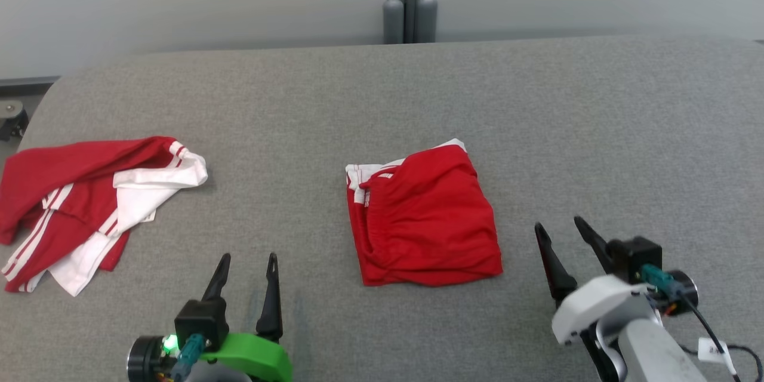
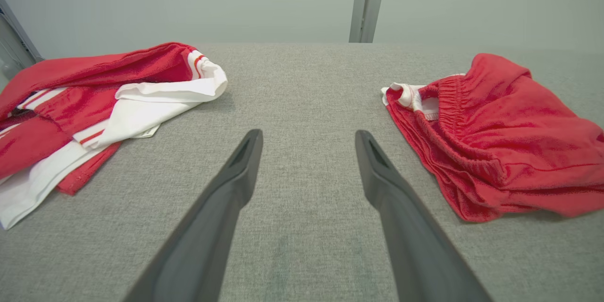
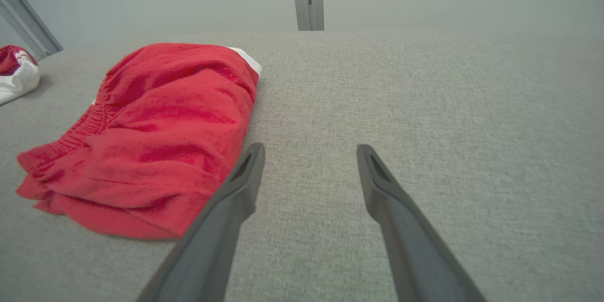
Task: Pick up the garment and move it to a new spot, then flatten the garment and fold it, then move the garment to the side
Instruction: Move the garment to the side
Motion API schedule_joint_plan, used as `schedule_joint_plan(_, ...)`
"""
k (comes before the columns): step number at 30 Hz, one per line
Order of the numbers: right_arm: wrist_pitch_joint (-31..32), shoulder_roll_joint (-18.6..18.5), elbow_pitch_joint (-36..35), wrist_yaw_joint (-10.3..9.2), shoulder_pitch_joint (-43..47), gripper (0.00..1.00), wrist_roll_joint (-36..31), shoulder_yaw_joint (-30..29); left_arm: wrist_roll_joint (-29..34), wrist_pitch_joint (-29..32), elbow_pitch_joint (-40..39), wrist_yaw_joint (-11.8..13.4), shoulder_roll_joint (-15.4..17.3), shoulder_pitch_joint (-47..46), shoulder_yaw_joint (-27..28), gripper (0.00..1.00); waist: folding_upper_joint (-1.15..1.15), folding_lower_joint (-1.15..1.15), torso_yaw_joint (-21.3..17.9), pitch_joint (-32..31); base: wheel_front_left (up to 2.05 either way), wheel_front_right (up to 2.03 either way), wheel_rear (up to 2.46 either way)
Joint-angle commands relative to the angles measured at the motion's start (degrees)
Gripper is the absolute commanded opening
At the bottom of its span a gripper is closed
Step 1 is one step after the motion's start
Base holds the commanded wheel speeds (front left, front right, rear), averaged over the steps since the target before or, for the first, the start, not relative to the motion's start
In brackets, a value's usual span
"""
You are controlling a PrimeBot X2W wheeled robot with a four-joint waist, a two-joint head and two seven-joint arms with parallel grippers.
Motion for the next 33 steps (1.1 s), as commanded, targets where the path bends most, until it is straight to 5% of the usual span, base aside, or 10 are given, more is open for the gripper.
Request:
schedule_joint_plan(1, -0.25, -0.23, 0.11, -0.08, -2.89, 1.0, 0.19, 0.91, -0.41, -0.04, -0.56, -0.14, 0.19, -2.21, -0.47, 1.0, 0.0, 0.0, 1.48, 2.45, 0.0, 0.0, 0.0)
schedule_joint_plan(8, -0.25, -0.24, 6.1, -0.08, -14.24, 1.0, -1.17, 5.76, -2.3, -0.04, -1.03, -0.2, 0.2, -6.46, -3.77, 1.0, 0.0, 0.0, 5.26, 7.74, 0.0, 0.0, 0.0)
schedule_joint_plan(13, -0.15, -0.27, 16.78, -0.08, -18.76, 1.0, -1.84, 6.71, -3.48, -0.04, -0.07, -0.06, 0.18, -7.8, -5.68, 1.0, 0.0, 0.0, 7.62, 9.42, 0.0, 0.0, 0.0)
schedule_joint_plan(14, -0.16, -0.29, 18.68, -0.08, -19.2, 0.85, -1.86, 6.53, -3.58, -0.04, 0.14, -0.08, 0.19, -7.76, -5.93, 1.0, 0.0, 0.0, 7.83, 9.51, 0.0, 0.0, 0.0)
schedule_joint_plan(15, -0.16, -0.29, 20.67, -0.08, -19.49, 0.48, -1.84, 6.54, -3.64, -0.04, 0.25, -0.11, 0.19, -7.73, -6.15, 1.0, 0.0, 0.0, 7.97, 9.59, 0.0, 0.0, 0.0)
schedule_joint_plan(16, -0.06, -0.28, 22.19, -0.08, -19.59, 0.35, -1.57, 6.6, -3.61, -0.04, 0.29, -0.09, 0.18, -7.75, -6.23, 1.0, 0.0, 0.0, 8.01, 9.64, 0.0, 0.0, 0.0)
schedule_joint_plan(17, 0.0, -0.28, 23.85, -0.08, -19.48, 0.09, -1.09, 6.72, -3.54, -0.04, 0.38, 0.0, 0.18, -7.73, -6.2, 1.0, 0.0, 0.0, 7.91, 9.63, 0.0, 0.0, 0.0)
schedule_joint_plan(18, 0.2, -0.29, 24.72, -0.09, -19.32, 0.0, -0.8, 6.9, -3.46, -0.04, 0.48, 0.06, 0.18, -7.61, -6.08, 1.0, 0.0, 0.0, 7.7, 9.52, 0.0, 0.0, 0.0)
schedule_joint_plan(25, 0.09, -0.58, 21.51, -0.23, -17.39, 0.0, 0.76, 4.39, -2.06, -0.04, -0.21, -0.96, 0.18, -6.29, -5.07, 1.0, 0.0, 0.0, 1.15, 7.13, 0.0, 0.0, 0.0)
schedule_joint_plan(33, 0.07, -0.41, 18.5, -0.16, -14.72, 0.0, 2.07, 5.82, -2.13, -0.04, -1.62, -2.62, 0.2, -7.27, -7.29, 1.0, 0.0, 0.0, -13.15, 5.26, 0.0, 0.0, 0.0)
